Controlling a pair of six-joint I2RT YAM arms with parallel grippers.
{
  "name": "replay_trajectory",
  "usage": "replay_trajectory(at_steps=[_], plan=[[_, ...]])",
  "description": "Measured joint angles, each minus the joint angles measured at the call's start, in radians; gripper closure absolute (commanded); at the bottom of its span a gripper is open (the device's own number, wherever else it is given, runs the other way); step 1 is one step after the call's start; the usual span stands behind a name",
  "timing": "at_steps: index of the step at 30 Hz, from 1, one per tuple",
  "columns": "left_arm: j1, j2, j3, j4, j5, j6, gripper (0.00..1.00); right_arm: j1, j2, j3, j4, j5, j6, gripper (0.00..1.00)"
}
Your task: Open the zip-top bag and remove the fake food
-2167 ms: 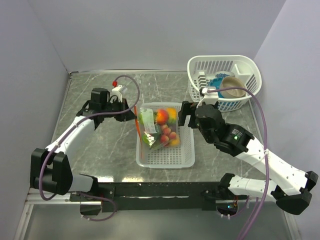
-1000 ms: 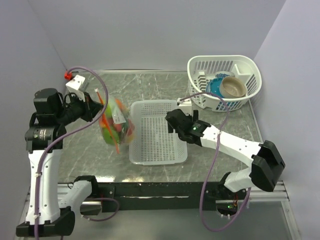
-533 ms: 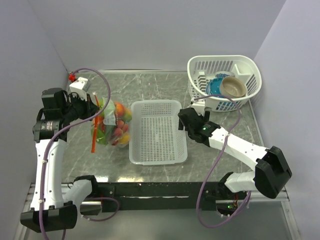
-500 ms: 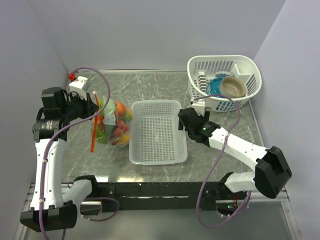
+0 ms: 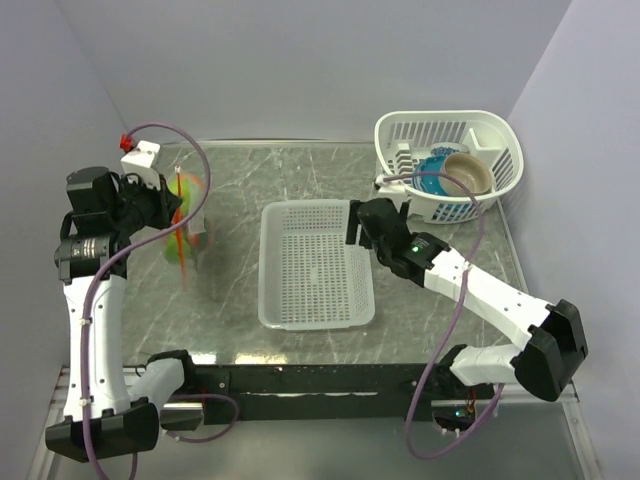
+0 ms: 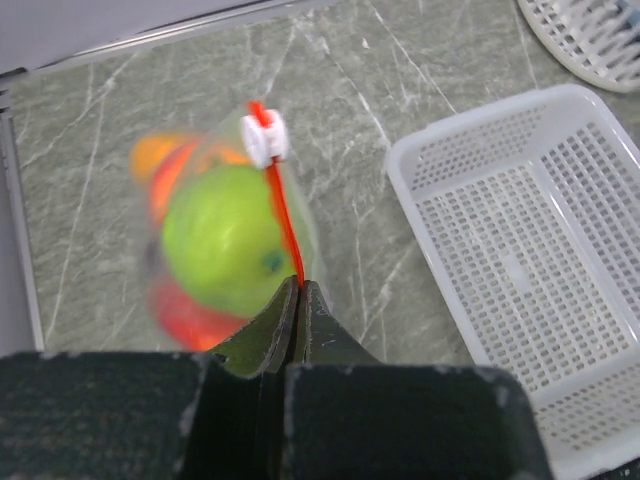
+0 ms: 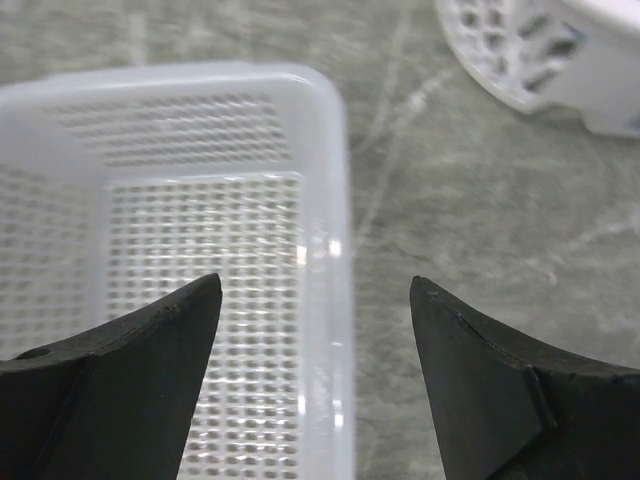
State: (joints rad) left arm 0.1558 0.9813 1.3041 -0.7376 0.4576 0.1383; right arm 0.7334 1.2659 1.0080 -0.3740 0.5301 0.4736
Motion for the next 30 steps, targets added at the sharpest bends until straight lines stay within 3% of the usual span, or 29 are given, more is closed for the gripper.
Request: replay_trajectory(at_steps=[8, 13, 17, 22, 27, 30], plan=[[0.001, 0.01, -0.092, -0.137, 0.149, 0.218, 0.95, 0.063, 0.103, 0.161, 0.112, -0.195, -0.159, 0.17], [0.001, -0.014, -0.208, -0.187, 0.162, 0.369, 0.92, 0.063, 0.115, 0.173, 0.214, -0.336, -0.327, 0.21], [0.001, -0.035, -0.204, -0.216, 0.158, 0.449, 0.85, 0.063, 0.111, 0.142, 0.383, -0.446, -0.453, 0.21], [0.001, 0.072, 0.019, -0.336, 0.212, 0.521, 0.66, 0.063, 0.11, 0.047, 0.609, -0.623, -0.541, 0.2], [0.001, 0.208, 0.322, -0.472, 0.338, 0.607, 0.59, 0.063, 0.12, 0.033, 0.723, -0.772, -0.57, 0.2], [0.001, 0.23, 0.372, -0.509, 0.377, 0.65, 0.58, 0.063, 0.12, 0.033, 0.77, -0.832, -0.578, 0.2]])
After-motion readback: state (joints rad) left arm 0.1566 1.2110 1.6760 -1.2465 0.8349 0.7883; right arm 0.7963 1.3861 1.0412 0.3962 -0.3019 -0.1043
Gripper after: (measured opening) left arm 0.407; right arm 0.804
